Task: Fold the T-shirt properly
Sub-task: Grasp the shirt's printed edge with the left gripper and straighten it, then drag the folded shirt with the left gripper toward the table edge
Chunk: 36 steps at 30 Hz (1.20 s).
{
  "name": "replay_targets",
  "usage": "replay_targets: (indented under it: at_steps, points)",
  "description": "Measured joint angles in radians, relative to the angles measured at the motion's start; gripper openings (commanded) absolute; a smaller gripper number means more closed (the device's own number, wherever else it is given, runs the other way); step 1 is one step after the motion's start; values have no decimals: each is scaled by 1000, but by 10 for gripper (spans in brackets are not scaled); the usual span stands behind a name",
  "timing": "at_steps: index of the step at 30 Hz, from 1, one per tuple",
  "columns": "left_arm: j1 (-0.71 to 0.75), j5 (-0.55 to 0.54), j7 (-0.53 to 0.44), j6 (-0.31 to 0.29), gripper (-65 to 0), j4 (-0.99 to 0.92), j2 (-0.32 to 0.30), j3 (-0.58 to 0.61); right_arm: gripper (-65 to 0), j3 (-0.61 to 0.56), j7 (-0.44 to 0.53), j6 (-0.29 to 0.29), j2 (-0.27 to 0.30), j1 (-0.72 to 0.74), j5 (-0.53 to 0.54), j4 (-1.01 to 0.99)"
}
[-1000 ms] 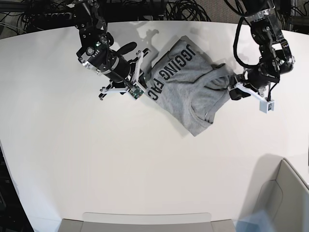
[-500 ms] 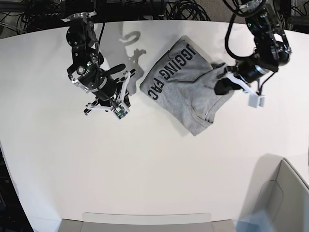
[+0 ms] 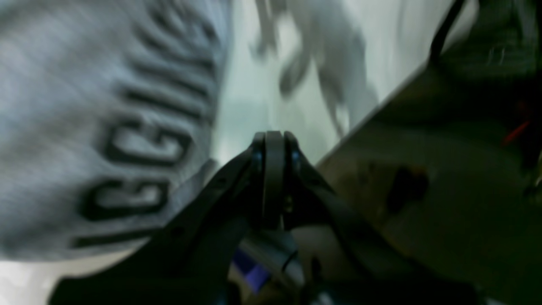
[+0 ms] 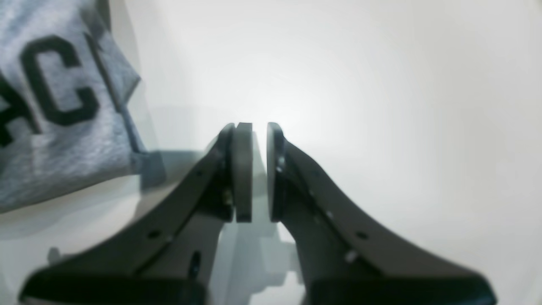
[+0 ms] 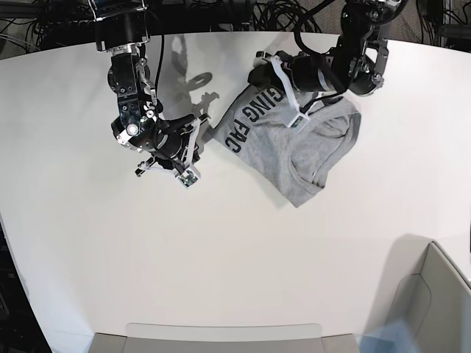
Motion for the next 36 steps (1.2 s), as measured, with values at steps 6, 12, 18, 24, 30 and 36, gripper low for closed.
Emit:
replay_targets:
  at_steps: [6,12,18,24,30,36]
  points:
    - [-56,183,-29,8,-650,-110,2,95,-593,-113,2,0,11,12,1,-21]
    - [-50,249,-98,-10,-650,-192,9,27,-593,-266,2,0,3,14,1,-23]
    - [-77,323,-96,10,-650,-226,3,-300,-593,-388,13,0,4,13,12,-19]
    - [-217,327,-85,11,-650,-319,-1,-526,-593,-406,-3,0,15,-56,2,83]
    - [-200,316,-38,8,-650,-151,13,-530,-593,-302,-1,0,64,-178,11,299]
    - [-185,322,-151,10,-650,-43,129,-527,-593,-30,1,0,50,-276,9,441]
